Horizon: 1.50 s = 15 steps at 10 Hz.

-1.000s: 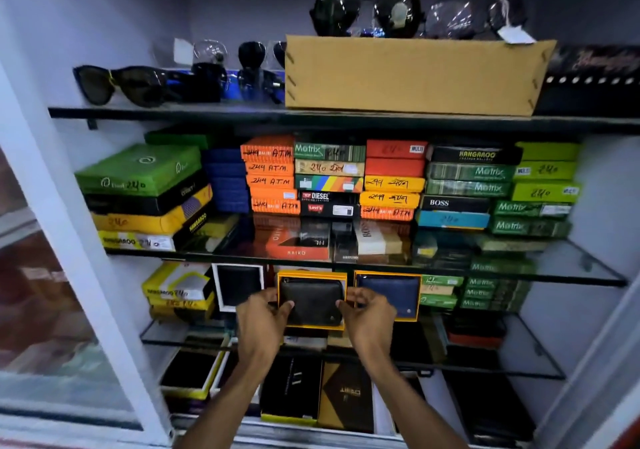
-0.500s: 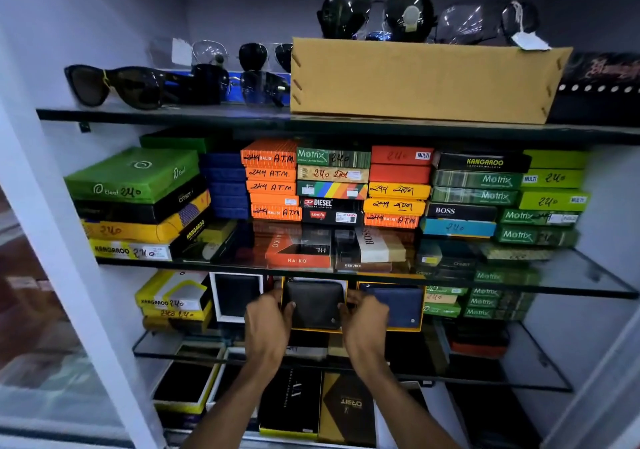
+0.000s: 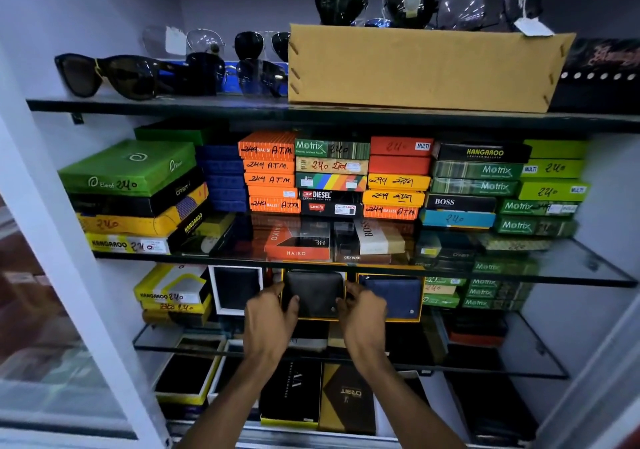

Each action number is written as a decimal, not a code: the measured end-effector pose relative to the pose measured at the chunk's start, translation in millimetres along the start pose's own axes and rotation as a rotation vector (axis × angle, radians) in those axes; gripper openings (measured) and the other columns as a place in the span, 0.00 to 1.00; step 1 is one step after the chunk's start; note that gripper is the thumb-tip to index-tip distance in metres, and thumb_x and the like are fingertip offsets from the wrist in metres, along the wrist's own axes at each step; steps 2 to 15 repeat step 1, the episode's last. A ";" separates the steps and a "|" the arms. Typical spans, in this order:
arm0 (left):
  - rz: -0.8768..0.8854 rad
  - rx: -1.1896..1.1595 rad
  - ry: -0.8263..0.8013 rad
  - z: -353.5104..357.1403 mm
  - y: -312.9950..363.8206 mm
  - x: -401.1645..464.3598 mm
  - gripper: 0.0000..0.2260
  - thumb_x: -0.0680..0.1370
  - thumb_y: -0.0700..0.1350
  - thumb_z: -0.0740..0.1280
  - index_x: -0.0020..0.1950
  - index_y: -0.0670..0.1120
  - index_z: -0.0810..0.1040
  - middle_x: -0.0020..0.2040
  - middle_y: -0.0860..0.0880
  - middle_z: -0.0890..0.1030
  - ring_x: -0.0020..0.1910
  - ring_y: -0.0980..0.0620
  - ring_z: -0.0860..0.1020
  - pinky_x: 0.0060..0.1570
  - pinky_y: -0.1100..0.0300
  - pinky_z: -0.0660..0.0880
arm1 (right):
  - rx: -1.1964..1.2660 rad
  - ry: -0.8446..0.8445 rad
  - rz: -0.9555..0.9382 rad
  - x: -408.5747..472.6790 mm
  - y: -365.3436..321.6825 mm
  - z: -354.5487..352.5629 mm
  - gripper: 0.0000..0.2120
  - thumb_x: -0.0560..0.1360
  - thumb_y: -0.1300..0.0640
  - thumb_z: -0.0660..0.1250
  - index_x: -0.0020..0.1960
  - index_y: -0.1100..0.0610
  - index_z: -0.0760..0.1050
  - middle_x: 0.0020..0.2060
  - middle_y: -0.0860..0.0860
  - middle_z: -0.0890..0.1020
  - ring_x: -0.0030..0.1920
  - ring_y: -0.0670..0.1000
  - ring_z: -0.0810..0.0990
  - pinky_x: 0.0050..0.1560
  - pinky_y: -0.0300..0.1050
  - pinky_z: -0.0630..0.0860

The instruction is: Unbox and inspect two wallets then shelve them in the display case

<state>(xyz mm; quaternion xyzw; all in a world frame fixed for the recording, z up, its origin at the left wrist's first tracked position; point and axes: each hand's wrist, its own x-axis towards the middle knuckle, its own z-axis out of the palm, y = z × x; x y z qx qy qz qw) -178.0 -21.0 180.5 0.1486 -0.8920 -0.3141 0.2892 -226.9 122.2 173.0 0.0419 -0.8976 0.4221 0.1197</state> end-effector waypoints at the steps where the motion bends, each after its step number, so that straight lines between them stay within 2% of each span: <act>1: 0.113 0.058 0.022 -5.0 6.2 -10.1 0.18 0.76 0.48 0.69 0.63 0.43 0.78 0.56 0.45 0.83 0.50 0.48 0.83 0.49 0.60 0.80 | -0.028 0.029 -0.071 -6.9 -6.2 -15.1 0.18 0.76 0.55 0.69 0.66 0.48 0.76 0.51 0.50 0.86 0.47 0.49 0.86 0.48 0.46 0.84; 15: 0.113 0.058 0.022 -5.0 6.2 -10.1 0.18 0.76 0.48 0.69 0.63 0.43 0.78 0.56 0.45 0.83 0.50 0.48 0.83 0.49 0.60 0.80 | -0.028 0.029 -0.071 -6.9 -6.2 -15.1 0.18 0.76 0.55 0.69 0.66 0.48 0.76 0.51 0.50 0.86 0.47 0.49 0.86 0.48 0.46 0.84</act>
